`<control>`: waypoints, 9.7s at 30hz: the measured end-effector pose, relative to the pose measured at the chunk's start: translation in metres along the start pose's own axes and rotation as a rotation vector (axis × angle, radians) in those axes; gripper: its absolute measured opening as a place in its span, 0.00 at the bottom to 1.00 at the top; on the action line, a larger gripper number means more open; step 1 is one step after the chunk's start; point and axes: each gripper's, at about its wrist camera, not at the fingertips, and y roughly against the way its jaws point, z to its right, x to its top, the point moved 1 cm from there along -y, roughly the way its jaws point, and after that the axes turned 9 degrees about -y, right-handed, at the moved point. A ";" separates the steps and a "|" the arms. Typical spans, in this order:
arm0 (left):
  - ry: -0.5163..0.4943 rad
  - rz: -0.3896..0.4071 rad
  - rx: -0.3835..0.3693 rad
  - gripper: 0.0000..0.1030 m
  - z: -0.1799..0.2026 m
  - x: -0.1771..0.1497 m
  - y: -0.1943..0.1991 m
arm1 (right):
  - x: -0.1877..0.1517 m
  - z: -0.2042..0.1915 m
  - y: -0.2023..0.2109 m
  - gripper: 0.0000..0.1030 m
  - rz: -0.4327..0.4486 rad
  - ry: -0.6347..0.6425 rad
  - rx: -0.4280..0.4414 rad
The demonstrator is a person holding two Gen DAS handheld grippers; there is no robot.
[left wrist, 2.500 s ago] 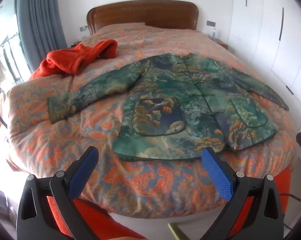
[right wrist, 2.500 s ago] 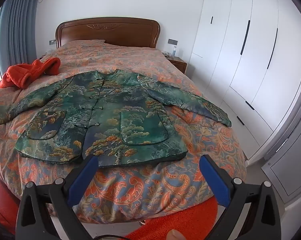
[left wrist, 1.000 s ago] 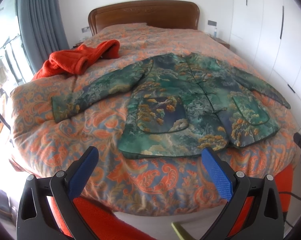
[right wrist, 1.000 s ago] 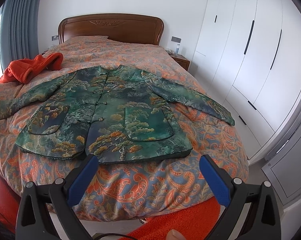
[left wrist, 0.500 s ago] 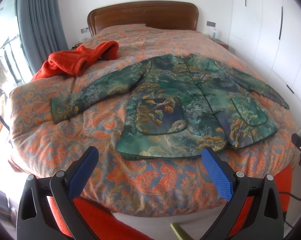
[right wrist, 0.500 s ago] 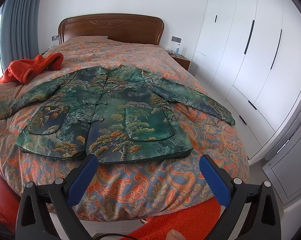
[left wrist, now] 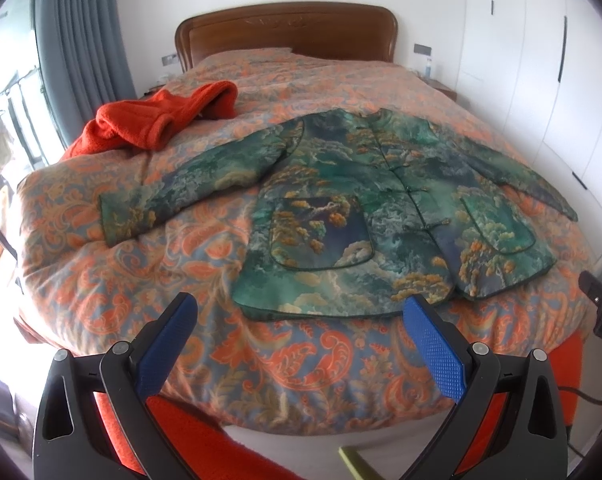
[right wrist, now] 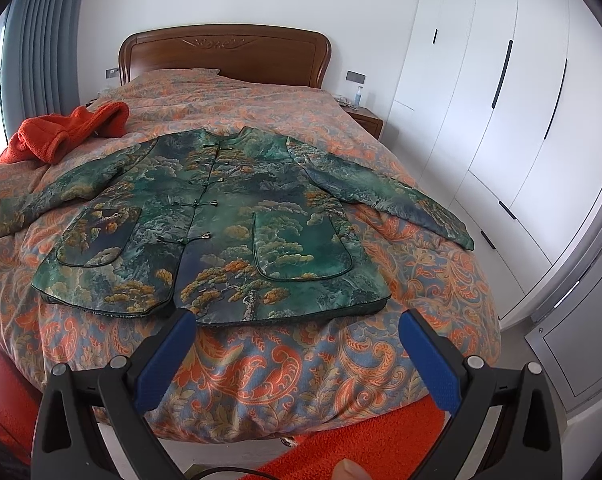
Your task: Fold large clothes
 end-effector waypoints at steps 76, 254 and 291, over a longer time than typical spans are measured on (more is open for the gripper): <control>0.080 0.122 -0.020 1.00 -0.019 0.003 0.005 | 0.035 0.066 0.027 1.00 0.411 -0.069 -0.049; 0.043 -0.119 -0.045 0.85 0.031 0.023 -0.197 | 0.288 0.038 -0.489 0.69 -0.254 -0.187 0.251; -0.034 -0.029 -0.113 0.99 0.009 -0.030 -0.119 | 0.002 -0.026 -0.137 0.73 0.083 -0.130 0.295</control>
